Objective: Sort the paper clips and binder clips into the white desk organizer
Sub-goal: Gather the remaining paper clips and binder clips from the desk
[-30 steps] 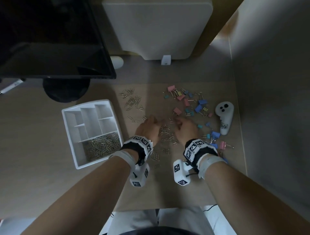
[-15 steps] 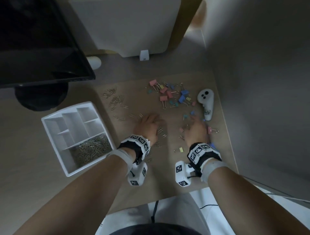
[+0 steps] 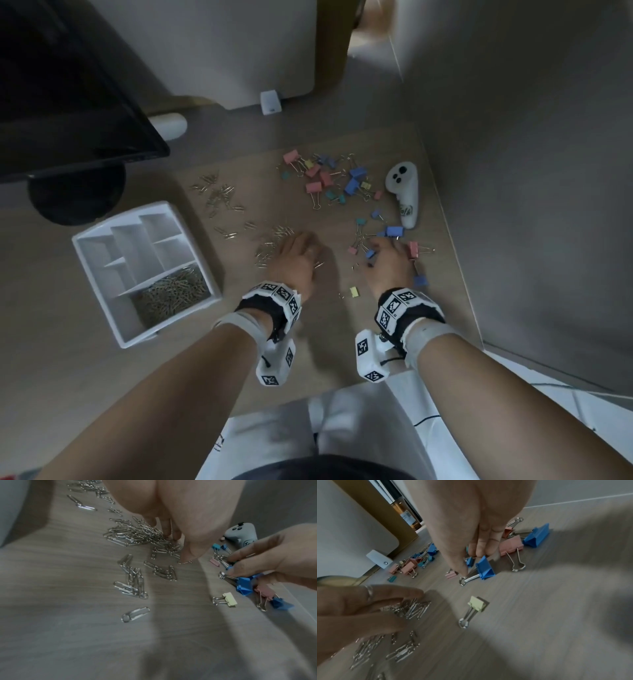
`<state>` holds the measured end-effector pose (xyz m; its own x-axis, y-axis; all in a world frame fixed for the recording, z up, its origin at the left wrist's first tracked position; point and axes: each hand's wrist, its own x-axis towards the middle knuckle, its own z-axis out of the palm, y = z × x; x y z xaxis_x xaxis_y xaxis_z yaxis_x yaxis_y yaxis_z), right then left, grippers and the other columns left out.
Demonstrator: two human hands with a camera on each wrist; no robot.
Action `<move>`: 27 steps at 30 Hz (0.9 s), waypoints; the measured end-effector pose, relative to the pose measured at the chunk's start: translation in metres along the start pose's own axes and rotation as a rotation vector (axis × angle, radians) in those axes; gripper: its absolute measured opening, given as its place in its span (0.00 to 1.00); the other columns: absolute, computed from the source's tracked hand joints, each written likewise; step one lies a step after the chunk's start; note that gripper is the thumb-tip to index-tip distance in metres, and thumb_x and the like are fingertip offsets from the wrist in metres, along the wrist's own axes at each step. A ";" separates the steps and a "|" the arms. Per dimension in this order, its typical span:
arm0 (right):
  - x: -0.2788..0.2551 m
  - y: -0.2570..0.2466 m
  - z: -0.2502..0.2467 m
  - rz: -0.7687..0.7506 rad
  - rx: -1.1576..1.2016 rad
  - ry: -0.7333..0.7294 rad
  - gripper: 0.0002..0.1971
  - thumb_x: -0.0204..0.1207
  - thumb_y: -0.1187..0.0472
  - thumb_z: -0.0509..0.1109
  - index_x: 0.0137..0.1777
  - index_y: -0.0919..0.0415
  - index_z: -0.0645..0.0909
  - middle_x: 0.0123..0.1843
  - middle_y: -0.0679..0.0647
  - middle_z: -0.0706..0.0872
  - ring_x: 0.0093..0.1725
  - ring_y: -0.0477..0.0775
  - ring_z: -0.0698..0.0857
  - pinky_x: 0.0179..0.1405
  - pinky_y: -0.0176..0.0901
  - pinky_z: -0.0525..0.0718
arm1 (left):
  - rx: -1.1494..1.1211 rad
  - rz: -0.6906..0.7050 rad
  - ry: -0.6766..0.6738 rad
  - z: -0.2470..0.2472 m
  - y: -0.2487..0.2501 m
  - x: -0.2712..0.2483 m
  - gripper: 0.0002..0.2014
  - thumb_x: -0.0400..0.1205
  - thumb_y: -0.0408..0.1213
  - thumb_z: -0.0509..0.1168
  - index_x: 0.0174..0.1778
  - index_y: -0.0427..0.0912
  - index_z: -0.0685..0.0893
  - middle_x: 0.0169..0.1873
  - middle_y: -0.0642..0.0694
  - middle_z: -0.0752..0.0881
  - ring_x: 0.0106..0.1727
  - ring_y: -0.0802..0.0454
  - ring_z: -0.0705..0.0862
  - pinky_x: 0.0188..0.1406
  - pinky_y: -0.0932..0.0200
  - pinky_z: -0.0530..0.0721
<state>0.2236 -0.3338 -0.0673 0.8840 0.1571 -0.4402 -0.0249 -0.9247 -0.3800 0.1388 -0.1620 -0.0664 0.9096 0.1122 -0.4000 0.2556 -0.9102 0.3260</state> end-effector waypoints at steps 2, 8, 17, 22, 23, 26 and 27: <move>0.000 0.005 0.000 -0.022 0.036 -0.013 0.21 0.72 0.63 0.75 0.66 0.53 0.82 0.64 0.55 0.82 0.67 0.60 0.78 0.62 0.53 0.81 | -0.016 0.000 0.034 0.000 0.006 0.000 0.32 0.69 0.32 0.68 0.72 0.47 0.78 0.73 0.46 0.72 0.76 0.40 0.66 0.76 0.45 0.67; -0.001 0.031 -0.004 -0.087 0.162 0.157 0.07 0.78 0.65 0.70 0.54 0.58 0.84 0.54 0.57 0.86 0.56 0.59 0.85 0.52 0.50 0.83 | -0.003 0.021 -0.004 0.005 0.036 -0.005 0.29 0.72 0.58 0.71 0.69 0.54 0.80 0.66 0.47 0.74 0.69 0.44 0.71 0.66 0.48 0.72; -0.023 0.049 -0.030 0.011 0.150 0.045 0.03 0.78 0.59 0.72 0.47 0.49 0.83 0.42 0.44 0.87 0.43 0.51 0.87 0.38 0.43 0.83 | -0.128 -0.121 -0.168 0.025 0.066 0.011 0.09 0.78 0.45 0.70 0.52 0.58 0.89 0.53 0.52 0.88 0.54 0.46 0.87 0.52 0.56 0.84; -0.042 0.070 -0.057 0.347 0.126 0.129 0.12 0.82 0.59 0.67 0.64 0.59 0.79 0.57 0.58 0.86 0.56 0.62 0.86 0.41 0.39 0.70 | -0.224 -0.148 -0.134 0.025 0.089 0.022 0.12 0.81 0.45 0.63 0.59 0.61 0.84 0.50 0.51 0.89 0.51 0.45 0.88 0.46 0.55 0.85; -0.041 0.071 -0.054 0.374 0.164 0.124 0.13 0.82 0.60 0.67 0.65 0.61 0.78 0.59 0.60 0.86 0.56 0.63 0.87 0.42 0.40 0.71 | -0.235 -0.141 -0.131 0.024 0.088 0.023 0.13 0.81 0.44 0.62 0.61 0.60 0.82 0.50 0.51 0.89 0.51 0.45 0.88 0.46 0.54 0.86; -0.027 0.061 -0.030 0.386 0.219 0.064 0.20 0.81 0.55 0.69 0.70 0.62 0.75 0.56 0.61 0.88 0.51 0.63 0.87 0.40 0.42 0.76 | -0.261 -0.149 -0.052 0.013 0.075 0.015 0.12 0.82 0.45 0.59 0.60 0.59 0.81 0.52 0.52 0.89 0.53 0.45 0.88 0.51 0.53 0.86; -0.024 0.052 -0.025 0.385 0.242 0.061 0.22 0.81 0.53 0.68 0.71 0.62 0.74 0.52 0.60 0.88 0.47 0.63 0.87 0.39 0.42 0.76 | -0.265 -0.159 -0.024 0.008 0.067 0.009 0.12 0.82 0.48 0.58 0.60 0.60 0.82 0.54 0.52 0.89 0.55 0.45 0.87 0.52 0.54 0.85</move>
<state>0.2126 -0.3947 -0.0561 0.8147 -0.2090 -0.5409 -0.4588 -0.8028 -0.3808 0.1616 -0.2257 -0.0551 0.8444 0.2321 -0.4829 0.4731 -0.7461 0.4685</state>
